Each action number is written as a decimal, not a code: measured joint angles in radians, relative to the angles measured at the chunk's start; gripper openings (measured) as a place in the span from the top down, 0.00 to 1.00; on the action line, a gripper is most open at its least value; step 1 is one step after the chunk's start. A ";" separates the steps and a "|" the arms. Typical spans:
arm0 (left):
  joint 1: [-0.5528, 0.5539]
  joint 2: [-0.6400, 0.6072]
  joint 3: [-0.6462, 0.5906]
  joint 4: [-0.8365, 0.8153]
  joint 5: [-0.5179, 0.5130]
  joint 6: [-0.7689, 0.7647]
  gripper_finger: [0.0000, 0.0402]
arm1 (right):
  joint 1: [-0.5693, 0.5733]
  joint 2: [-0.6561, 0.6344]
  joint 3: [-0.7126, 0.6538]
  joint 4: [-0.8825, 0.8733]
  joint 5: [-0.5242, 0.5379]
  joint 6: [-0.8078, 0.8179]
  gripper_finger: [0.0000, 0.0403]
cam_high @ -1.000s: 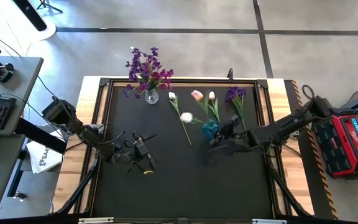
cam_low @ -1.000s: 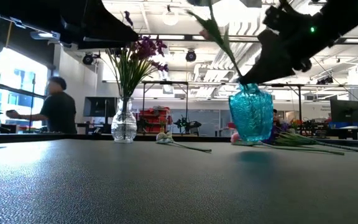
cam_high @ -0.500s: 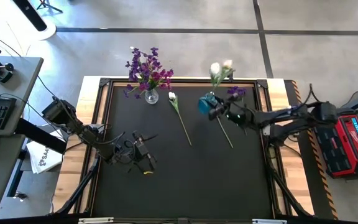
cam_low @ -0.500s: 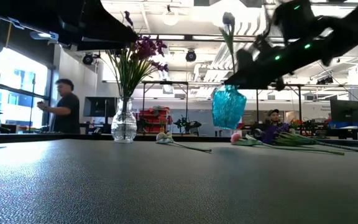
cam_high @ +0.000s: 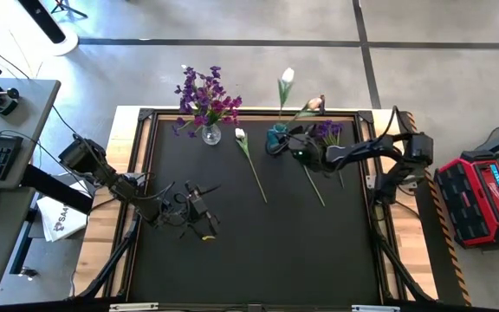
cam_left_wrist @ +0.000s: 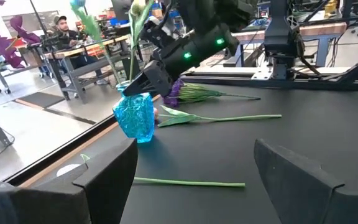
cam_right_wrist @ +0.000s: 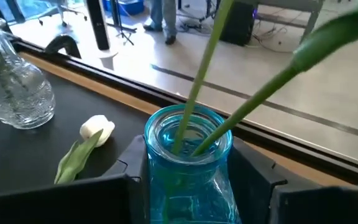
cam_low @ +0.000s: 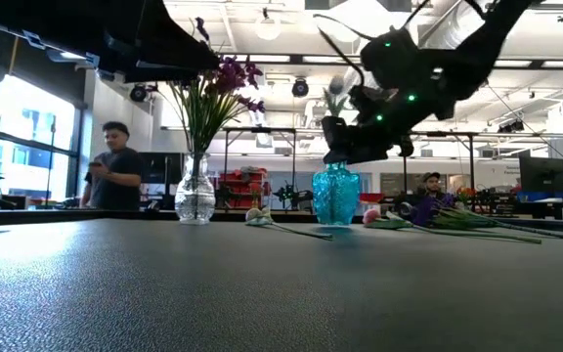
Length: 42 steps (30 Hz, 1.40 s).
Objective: Sort flowers into vase by color
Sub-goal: Move the blue vase to the top center of the table, then put the pink flower into the blue vase
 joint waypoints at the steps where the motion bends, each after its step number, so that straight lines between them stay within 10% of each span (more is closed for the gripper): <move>1: -0.001 0.000 0.000 0.000 0.000 0.000 0.24 | 0.000 0.006 0.014 -0.021 0.000 0.010 0.69; 11: -0.005 0.000 0.000 0.000 0.000 0.001 0.24 | 0.001 0.007 0.080 -0.188 0.001 0.061 0.65; 25: -0.005 0.000 0.000 -0.005 0.026 0.002 0.24 | 0.001 -0.032 0.081 -0.237 -0.070 0.059 0.29; 42: -0.007 0.000 0.000 -0.016 0.026 -0.005 0.24 | 0.107 -0.293 0.080 -0.706 -0.150 0.130 0.28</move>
